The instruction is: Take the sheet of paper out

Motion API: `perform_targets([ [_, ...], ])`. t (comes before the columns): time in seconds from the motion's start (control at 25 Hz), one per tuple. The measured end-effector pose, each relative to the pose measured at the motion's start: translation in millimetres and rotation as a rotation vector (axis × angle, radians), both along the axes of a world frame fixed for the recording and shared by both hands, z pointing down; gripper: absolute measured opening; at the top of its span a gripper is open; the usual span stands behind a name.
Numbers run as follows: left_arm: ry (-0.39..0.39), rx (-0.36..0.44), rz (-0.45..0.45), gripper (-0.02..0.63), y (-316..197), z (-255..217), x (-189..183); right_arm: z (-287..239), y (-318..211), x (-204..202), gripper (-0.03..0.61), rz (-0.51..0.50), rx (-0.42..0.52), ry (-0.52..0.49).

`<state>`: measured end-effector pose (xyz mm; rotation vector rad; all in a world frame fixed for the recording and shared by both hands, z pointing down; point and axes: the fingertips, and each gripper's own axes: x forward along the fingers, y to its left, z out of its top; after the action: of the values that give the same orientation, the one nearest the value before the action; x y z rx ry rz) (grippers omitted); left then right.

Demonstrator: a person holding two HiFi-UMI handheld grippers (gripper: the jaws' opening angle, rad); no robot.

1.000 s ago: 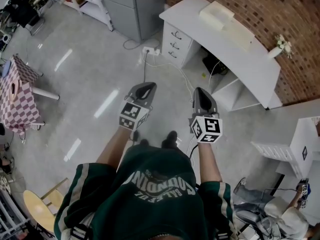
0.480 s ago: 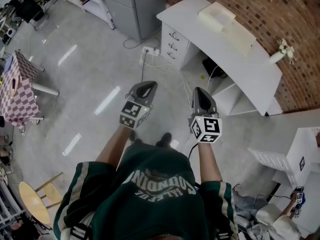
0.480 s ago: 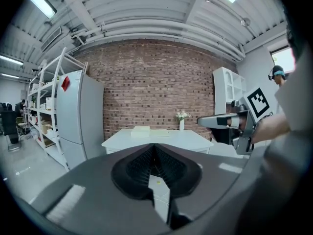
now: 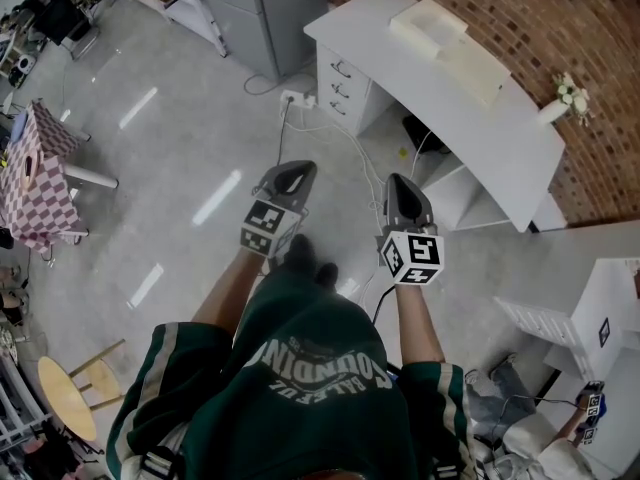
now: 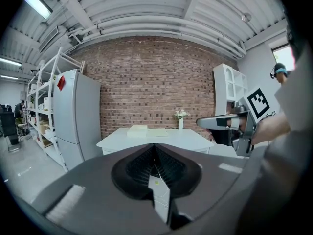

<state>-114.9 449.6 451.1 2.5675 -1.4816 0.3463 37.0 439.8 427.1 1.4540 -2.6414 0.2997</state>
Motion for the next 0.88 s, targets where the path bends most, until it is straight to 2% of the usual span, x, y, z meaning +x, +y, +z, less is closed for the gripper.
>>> perform_targets([
  [0.44, 0.007, 0.029, 0.033, 0.011, -26.8, -8.0, 17.1, -0.4, -19.9, 14.7, 0.000, 0.038, 0.008, -0.005],
  [0.88, 0.006, 0.022, 0.047, 0.011, -103.9, 8.4, 8.4, 9.5, -92.2, 4.1, 0.000, 0.051, -0.016, 0.004],
])
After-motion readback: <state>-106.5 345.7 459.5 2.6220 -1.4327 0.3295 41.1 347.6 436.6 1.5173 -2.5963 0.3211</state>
